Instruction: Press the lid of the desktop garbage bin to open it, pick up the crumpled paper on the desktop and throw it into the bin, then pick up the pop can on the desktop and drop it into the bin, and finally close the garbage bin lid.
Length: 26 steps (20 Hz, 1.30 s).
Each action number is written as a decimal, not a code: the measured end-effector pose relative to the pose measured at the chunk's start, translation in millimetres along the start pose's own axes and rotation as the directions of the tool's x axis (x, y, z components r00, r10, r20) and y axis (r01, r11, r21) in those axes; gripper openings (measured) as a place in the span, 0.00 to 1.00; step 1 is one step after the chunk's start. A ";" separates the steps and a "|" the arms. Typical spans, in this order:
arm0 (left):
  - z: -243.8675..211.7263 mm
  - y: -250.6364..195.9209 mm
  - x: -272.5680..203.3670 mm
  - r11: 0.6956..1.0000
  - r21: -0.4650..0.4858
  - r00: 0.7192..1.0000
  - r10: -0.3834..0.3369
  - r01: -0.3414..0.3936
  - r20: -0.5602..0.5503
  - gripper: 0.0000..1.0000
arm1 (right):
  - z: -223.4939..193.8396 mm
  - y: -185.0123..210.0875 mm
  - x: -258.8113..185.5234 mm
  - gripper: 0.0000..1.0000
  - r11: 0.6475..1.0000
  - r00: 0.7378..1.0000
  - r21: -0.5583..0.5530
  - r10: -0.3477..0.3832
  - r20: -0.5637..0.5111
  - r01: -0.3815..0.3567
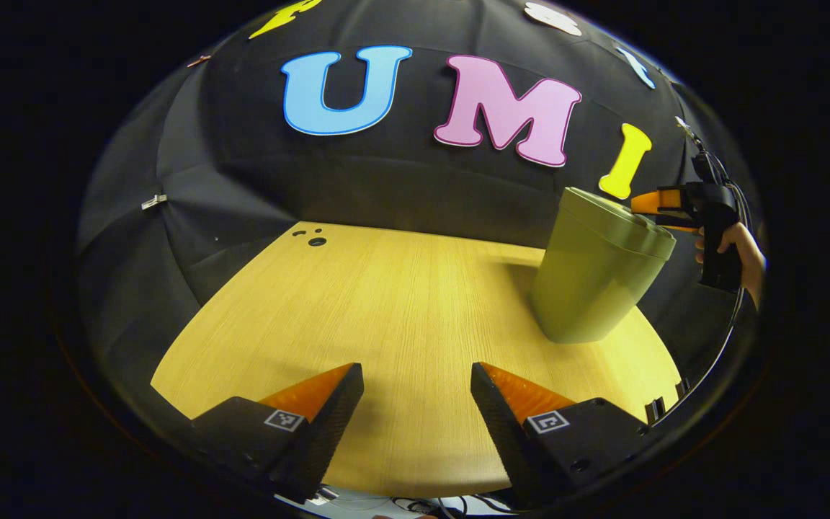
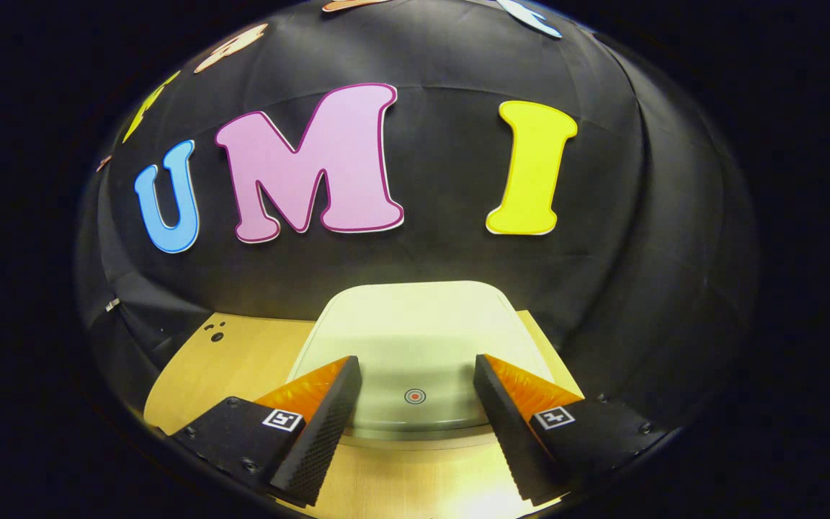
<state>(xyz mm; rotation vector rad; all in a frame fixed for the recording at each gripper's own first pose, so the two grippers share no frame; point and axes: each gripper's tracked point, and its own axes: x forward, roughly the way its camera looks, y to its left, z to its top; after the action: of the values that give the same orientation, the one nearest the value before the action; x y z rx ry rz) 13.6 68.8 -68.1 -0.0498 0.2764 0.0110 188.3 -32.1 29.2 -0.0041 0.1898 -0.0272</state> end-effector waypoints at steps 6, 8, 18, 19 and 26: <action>8.1 -13.7 9.1 0.999 0.001 0.999 -0.046 0.046 0.016 0.96 | 1.3 7.5 -4.2 1.00 0.999 1.000 -0.032 0.019 0.017 -0.018; 16.6 -24.3 10.9 0.997 -0.002 0.996 -0.076 0.076 0.036 0.96 | 0.7 9.0 -14.9 0.99 1.000 1.000 -0.025 0.014 0.020 -0.013; 91.9 -71.2 -26.0 0.967 0.161 0.945 -0.229 0.195 0.233 0.96 | 40.9 -0.8 -136.4 0.98 0.998 0.953 0.044 -0.066 0.295 0.055; 99.7 -75.2 -32.8 0.965 0.168 0.936 -0.240 0.201 0.256 0.96 | 42.2 -2.0 -150.6 0.98 0.996 0.944 0.064 -0.073 0.322 0.055; 110.1 -84.1 -60.0 0.959 0.239 0.893 -0.236 0.151 0.383 0.96 | -14.2 -5.0 -198.0 1.00 0.993 0.948 0.070 -0.109 0.300 0.092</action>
<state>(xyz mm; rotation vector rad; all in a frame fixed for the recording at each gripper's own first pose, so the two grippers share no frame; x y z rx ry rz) -12.7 -9.9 58.1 0.1286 -0.1508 -0.2056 -8.9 -31.7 52.6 0.0366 -0.1200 -0.1327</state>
